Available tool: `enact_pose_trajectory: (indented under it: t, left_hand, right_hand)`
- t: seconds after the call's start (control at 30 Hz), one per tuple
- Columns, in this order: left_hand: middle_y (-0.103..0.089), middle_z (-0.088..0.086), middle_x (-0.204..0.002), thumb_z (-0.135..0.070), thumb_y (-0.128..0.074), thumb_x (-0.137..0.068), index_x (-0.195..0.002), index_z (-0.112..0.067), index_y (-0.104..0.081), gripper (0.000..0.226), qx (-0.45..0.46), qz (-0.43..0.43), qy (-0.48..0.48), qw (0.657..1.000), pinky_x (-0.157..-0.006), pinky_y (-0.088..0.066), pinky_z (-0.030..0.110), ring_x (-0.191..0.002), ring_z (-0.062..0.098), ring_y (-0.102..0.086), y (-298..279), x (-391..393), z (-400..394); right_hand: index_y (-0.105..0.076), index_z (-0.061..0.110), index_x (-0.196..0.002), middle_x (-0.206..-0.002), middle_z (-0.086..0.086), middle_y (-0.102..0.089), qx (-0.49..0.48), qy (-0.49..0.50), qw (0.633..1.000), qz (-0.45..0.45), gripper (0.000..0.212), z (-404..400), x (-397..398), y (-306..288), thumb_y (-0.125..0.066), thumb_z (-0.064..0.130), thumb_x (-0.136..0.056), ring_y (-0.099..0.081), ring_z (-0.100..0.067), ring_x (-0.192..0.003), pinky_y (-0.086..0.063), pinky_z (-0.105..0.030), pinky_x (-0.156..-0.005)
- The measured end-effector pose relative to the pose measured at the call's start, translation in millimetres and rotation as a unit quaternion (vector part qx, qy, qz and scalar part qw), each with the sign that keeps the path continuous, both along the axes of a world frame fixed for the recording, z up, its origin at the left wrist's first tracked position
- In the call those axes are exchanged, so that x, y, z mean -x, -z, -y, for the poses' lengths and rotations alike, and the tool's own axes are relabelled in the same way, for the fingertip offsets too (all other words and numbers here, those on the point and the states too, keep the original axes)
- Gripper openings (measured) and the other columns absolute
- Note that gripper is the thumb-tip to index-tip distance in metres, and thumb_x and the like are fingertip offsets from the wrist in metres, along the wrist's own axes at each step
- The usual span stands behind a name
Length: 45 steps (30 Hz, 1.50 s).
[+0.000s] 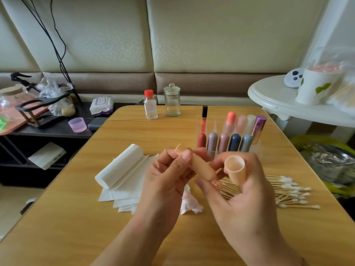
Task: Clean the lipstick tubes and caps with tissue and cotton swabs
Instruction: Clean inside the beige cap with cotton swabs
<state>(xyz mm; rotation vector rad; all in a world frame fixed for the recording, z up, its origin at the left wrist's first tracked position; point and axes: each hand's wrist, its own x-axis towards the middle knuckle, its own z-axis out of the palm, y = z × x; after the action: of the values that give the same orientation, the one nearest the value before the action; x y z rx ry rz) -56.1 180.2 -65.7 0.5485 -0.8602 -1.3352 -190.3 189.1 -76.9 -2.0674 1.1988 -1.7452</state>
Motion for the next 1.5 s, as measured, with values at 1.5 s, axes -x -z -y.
enact_pose_trajectory:
  t: [1.5]
  left_hand:
    - [-0.065, -0.005, -0.085, -0.036, -0.048, -0.096, -0.104, -0.023, -0.064, 0.022, 0.072, 0.244, -0.351, 0.901, -0.071, -0.048, 0.026, -0.076, 0.016, -0.059, -2.1, -18.1, 9.6]
  right_hand:
    - [-0.050, 0.020, -0.133, -0.122, -0.009, -0.067, -0.250, 0.206, 0.946, 0.006, 0.051, 59.6, 83.4, -39.0, -0.073, 0.010, -0.088, -0.065, -0.026, -0.105, -0.052, -0.036, -0.085]
